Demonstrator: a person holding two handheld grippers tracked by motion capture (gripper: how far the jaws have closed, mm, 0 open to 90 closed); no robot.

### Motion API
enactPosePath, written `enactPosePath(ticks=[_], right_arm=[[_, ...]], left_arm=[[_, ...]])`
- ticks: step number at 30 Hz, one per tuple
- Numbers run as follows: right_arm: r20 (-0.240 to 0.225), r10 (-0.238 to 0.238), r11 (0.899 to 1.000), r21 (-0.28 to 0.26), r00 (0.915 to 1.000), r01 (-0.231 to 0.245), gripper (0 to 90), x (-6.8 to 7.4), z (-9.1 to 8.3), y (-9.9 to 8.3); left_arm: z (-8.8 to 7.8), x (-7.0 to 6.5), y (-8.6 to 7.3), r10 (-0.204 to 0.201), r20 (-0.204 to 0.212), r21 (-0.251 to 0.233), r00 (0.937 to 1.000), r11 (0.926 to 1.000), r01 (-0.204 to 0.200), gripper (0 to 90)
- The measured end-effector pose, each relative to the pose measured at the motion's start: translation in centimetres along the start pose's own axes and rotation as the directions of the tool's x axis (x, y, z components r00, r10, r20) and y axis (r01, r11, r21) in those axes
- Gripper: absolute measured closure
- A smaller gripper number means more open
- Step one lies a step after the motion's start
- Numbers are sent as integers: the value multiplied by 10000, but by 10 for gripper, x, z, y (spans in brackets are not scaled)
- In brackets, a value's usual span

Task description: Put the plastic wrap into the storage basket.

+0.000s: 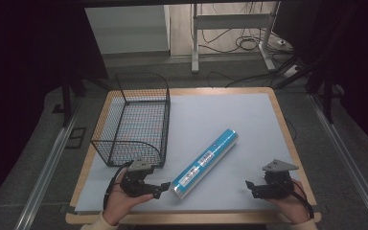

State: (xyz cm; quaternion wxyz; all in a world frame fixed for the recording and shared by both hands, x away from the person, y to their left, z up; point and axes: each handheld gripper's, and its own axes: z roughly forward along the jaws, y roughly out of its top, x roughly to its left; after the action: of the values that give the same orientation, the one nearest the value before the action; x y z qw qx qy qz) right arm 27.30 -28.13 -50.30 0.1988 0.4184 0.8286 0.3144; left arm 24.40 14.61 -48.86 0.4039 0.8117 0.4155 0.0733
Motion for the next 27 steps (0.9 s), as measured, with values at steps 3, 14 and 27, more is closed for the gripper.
enactPosePath(ticks=[3, 14, 27], right_arm=[[-52, 8, 10000, 59, 10000, -8, 94, 1, 0, -1], [-162, 309, 9994, 134, 9994, -306, 106, -2, 1, 0], [-211, 95, 9999, 115, 9997, -93, 117, 3, 3, 4]], left_arm=[[0, 1, 0, -138, -16, -12, 9999, 9999, 138, 159], [-2, -4, 2, -160, -208, -10, 9997, 9999, 160, 168], [-10, -8, 3, -17, -290, 235, 9996, 9997, 23, 168]])
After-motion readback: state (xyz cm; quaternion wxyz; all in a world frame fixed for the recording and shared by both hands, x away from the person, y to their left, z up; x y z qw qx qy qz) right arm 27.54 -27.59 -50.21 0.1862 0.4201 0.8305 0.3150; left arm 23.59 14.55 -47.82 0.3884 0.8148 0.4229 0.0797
